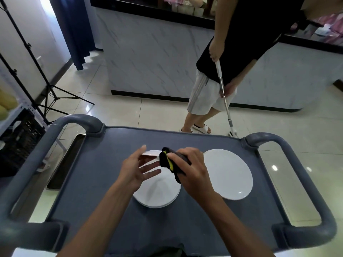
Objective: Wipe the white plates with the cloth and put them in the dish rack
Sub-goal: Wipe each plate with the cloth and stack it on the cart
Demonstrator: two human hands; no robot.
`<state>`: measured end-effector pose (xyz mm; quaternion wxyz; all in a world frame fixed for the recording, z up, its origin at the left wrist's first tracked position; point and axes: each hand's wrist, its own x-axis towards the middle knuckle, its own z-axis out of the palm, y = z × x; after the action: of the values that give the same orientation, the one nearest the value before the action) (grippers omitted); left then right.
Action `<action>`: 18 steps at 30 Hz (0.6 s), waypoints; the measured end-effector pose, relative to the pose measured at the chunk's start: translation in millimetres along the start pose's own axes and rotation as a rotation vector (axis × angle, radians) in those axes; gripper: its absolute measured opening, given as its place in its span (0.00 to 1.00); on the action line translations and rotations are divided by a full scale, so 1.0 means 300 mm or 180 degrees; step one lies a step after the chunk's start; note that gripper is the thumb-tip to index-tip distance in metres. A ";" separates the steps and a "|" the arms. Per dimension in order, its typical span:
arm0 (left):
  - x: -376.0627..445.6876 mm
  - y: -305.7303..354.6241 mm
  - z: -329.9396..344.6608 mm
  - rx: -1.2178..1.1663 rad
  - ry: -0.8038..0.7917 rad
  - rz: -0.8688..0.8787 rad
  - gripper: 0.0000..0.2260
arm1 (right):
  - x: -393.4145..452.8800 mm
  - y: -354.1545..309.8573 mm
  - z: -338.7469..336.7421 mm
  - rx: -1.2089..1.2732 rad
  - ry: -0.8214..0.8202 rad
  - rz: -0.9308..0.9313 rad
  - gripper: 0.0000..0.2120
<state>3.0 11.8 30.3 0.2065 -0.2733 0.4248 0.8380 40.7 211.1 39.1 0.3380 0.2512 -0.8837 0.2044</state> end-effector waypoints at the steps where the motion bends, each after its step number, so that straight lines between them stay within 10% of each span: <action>1: 0.001 -0.004 0.002 -0.0099 0.0026 0.0002 0.14 | -0.008 -0.003 0.001 0.0014 -0.0020 -0.0007 0.16; 18: 0.050 -0.013 -0.061 0.0154 -0.0162 0.0500 0.11 | -0.047 -0.026 0.014 0.0971 -0.1196 0.1109 0.25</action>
<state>-1.1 0.7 9.4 0.1574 -0.2126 0.4597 0.8478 52.3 207.1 27.7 0.0868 0.1771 -0.9196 0.3398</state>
